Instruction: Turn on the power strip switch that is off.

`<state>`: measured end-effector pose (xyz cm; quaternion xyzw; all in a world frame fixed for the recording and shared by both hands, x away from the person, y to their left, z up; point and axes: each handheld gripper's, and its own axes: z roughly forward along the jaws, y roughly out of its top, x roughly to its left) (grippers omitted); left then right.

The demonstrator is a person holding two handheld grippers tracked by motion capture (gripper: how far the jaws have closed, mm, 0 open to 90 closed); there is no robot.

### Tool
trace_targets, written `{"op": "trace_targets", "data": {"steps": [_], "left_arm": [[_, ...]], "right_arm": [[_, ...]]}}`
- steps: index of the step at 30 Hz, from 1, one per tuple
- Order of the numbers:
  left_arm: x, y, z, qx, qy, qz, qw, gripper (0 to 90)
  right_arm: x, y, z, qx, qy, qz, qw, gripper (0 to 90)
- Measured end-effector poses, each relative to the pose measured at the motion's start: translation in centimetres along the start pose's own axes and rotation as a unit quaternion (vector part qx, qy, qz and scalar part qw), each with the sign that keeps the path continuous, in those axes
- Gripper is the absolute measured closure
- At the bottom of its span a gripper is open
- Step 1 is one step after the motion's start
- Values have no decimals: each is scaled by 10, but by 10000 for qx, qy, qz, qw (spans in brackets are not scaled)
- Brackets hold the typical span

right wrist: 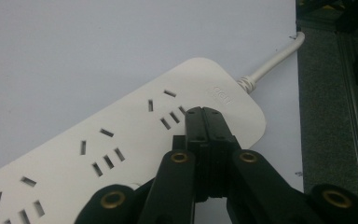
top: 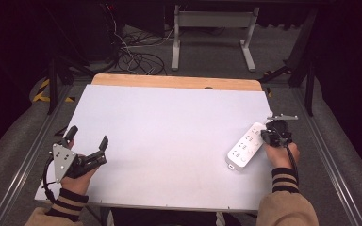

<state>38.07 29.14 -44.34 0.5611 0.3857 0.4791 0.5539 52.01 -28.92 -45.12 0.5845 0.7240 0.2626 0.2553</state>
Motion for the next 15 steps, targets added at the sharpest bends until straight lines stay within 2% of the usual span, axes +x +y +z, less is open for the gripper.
{"op": "trace_targets", "data": {"steps": [15], "left_arm": [[0, 0, 0, 12, -2, 40, 10000, 32]], "right_arm": [[-1, -1, 0, -32, 25, 21, 10000, 900]]}}
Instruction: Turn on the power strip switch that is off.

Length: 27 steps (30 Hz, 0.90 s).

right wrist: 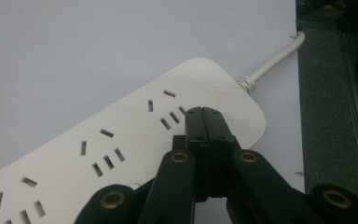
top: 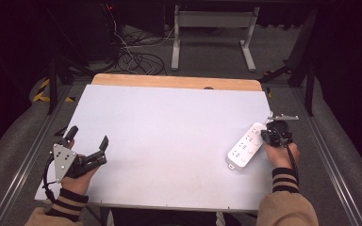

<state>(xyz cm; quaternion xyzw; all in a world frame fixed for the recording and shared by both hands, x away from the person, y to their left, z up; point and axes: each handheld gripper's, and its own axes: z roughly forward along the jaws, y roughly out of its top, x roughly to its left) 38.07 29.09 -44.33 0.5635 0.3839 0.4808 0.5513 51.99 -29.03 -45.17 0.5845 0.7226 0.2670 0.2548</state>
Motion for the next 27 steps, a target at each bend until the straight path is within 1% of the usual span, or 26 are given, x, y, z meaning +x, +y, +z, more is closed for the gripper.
{"op": "trace_targets", "data": {"steps": [6, 12, 15, 23, 27], "left_arm": [[0, 0, 0, 10, 3, 10, 10000, 33], [0, 0, 0, 21, -1, 17, 10000, 33], [0, 0, 0, 20, -2, 14, 10000, 34], [-1, 0, 0, 23, 4, 27, 10000, 35], [-1, 0, 0, 35, -3, 29, 10000, 35]], "right_arm": [[-1, -1, 0, -10, 26, 49, 10000, 900], [0, -1, 0, -21, 2, 27, 10000, 900], [-2, -1, 0, -37, 53, 61, 10000, 900], [-1, -2, 0, -62, 31, 42, 10000, 900], [-1, -2, 0, -61, 41, 82, 9999, 900]]}}
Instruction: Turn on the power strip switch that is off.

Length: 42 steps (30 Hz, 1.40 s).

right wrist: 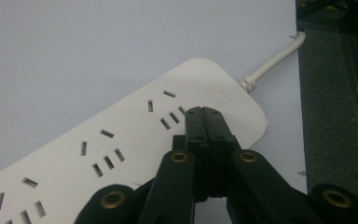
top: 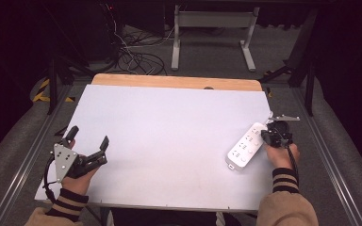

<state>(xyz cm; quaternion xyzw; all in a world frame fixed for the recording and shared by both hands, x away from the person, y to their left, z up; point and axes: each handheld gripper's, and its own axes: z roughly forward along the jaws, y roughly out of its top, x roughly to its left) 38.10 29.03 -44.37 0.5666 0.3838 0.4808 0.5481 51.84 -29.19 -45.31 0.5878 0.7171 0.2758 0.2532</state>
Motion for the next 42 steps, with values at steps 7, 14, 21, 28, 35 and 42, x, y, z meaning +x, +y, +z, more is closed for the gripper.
{"op": "trace_targets", "data": {"steps": [7, 14, 21, 28, 35, 42], "left_arm": [[0, 0, 0, 7, 5, 3, 10000, 36], [0, 0, 0, 8, 7, 10, 10000, 36], [0, 0, 0, 7, 12, 8, 10000, 36], [0, 0, 0, 12, 9, 6, 10000, 37], [0, 0, 0, 16, 12, 17, 10000, 37], [0, 0, 0, 11, 8, 18, 10000, 37]], "right_arm": [[0, 0, 0, -8, 2, -21, 10000, 900], [-1, -2, 0, -57, 19, 40, 10000, 900], [-1, -4, 1, -106, 45, 70, 9999, 900], [-1, -5, 1, -125, 35, 78, 9999, 900], [-2, -5, 1, -136, 54, 98, 9998, 900], [-2, -5, 1, -153, 61, 102, 9998, 900]]}}
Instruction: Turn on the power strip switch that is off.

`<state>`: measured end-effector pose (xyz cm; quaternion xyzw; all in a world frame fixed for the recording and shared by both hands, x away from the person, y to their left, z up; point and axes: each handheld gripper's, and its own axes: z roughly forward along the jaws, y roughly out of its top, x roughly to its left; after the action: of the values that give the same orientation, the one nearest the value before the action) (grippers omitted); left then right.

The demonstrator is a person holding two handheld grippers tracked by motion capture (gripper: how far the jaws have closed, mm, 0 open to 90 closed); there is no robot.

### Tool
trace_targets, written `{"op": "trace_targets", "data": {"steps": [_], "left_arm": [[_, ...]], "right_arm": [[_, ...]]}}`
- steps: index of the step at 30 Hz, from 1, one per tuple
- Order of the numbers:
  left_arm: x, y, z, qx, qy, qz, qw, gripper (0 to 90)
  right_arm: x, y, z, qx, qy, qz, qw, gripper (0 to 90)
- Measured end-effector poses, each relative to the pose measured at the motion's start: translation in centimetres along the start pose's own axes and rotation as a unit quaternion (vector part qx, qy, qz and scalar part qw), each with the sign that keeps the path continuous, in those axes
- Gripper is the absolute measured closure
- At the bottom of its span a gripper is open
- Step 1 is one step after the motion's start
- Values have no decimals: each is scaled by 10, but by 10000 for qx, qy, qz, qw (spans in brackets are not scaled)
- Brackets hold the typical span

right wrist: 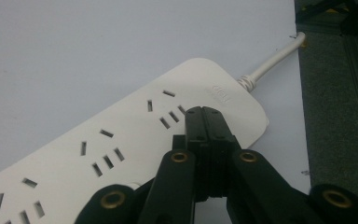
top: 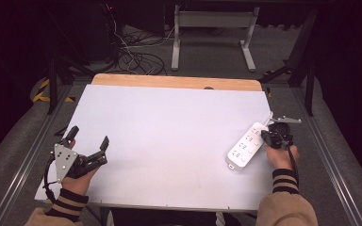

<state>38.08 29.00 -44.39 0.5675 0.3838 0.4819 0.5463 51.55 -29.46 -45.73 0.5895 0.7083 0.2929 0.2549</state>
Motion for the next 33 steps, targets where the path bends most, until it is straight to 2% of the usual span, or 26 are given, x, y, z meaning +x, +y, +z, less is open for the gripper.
{"op": "trace_targets", "data": {"steps": [24, 33], "left_arm": [[-1, 0, 0, -7, -12, -3, 10000, 38], [-1, 1, 0, -8, -11, -5, 10000, 38]], "right_arm": [[0, -1, 0, -28, 3, 15, 10000, 900], [1, -2, -1, -116, -1, 21, 9999, 900]]}}
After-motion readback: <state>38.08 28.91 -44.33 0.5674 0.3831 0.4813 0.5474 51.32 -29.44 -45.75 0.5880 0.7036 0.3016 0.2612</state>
